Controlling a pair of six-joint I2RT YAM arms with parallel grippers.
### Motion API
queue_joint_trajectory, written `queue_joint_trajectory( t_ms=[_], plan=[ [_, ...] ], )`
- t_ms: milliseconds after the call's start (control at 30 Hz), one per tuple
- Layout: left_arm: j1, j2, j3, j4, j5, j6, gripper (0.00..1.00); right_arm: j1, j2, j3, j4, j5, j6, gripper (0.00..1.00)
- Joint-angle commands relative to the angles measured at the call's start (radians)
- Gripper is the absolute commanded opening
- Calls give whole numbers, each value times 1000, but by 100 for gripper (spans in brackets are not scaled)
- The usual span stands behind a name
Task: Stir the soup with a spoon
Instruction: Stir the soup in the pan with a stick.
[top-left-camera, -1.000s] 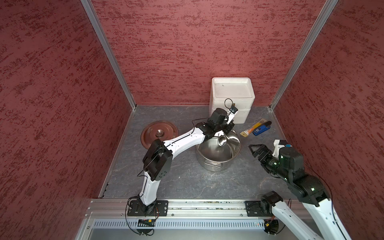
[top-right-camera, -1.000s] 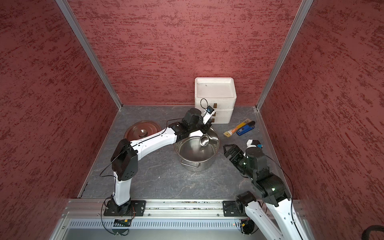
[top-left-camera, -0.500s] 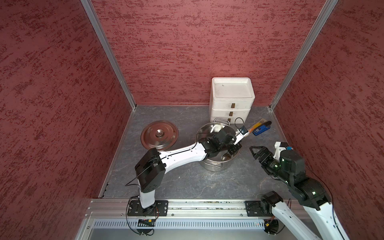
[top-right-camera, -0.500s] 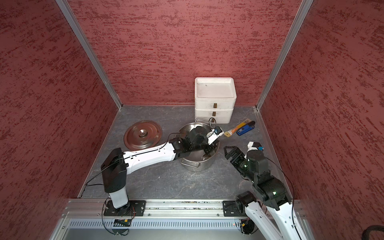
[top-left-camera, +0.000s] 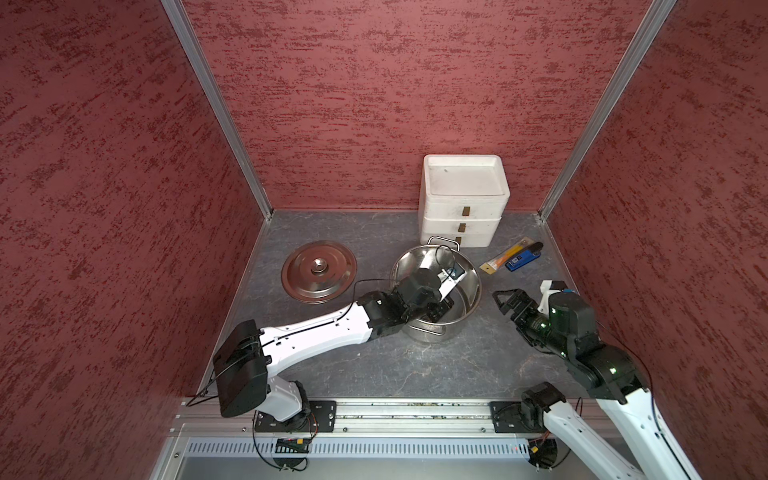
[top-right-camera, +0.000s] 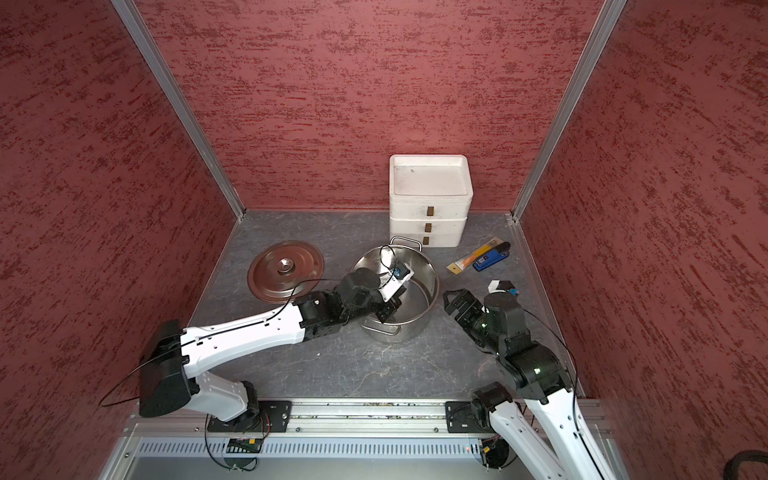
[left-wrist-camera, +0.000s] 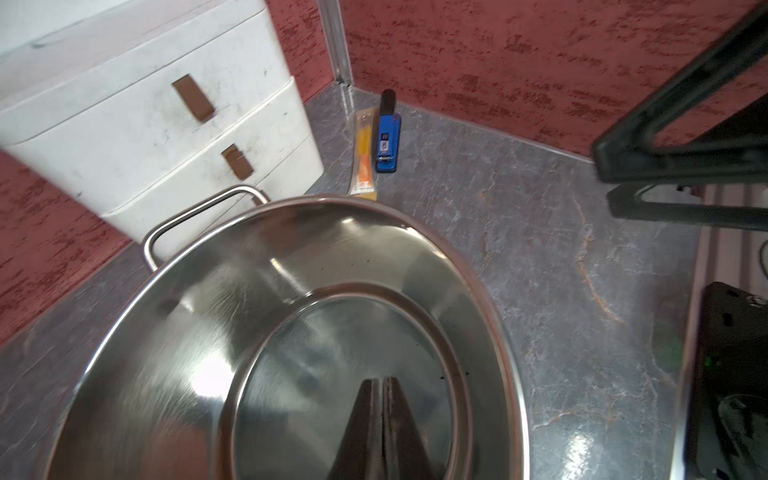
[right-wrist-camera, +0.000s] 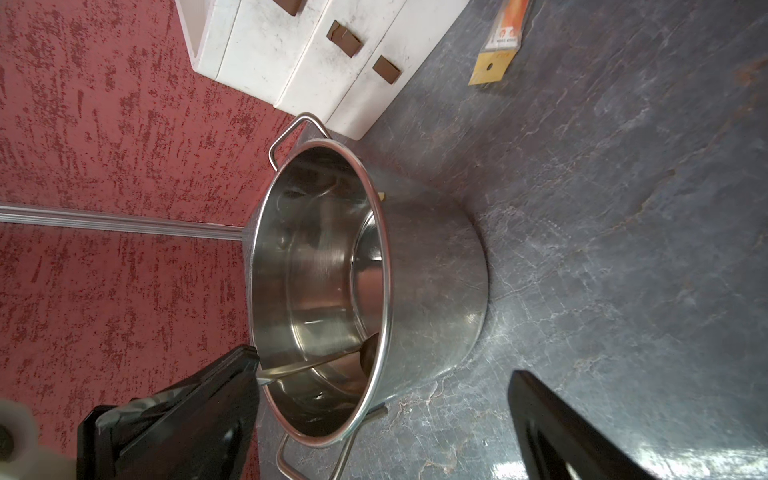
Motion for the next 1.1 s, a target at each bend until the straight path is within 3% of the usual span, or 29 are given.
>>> queue_joint_trajectory(
  t_ms=[0,333,600,800,1067],
  plan=[
    [73,-34,-10,-52,-37,-15,0,6,13,21,44,-20,-18,98],
    [246,59,71,-42,-14,68,0,5,8,52,10,2,-23,98],
    [333,263,308,-50,48,124,0,4,-13,61,-29,19,-15,99],
    [327,415,506,-57,127,112,0,5,-30,64,-55,35,-9,99],
    [251,559,706,-64,194,104,0,5,-35,57,-55,42,-4,98]
  ],
)
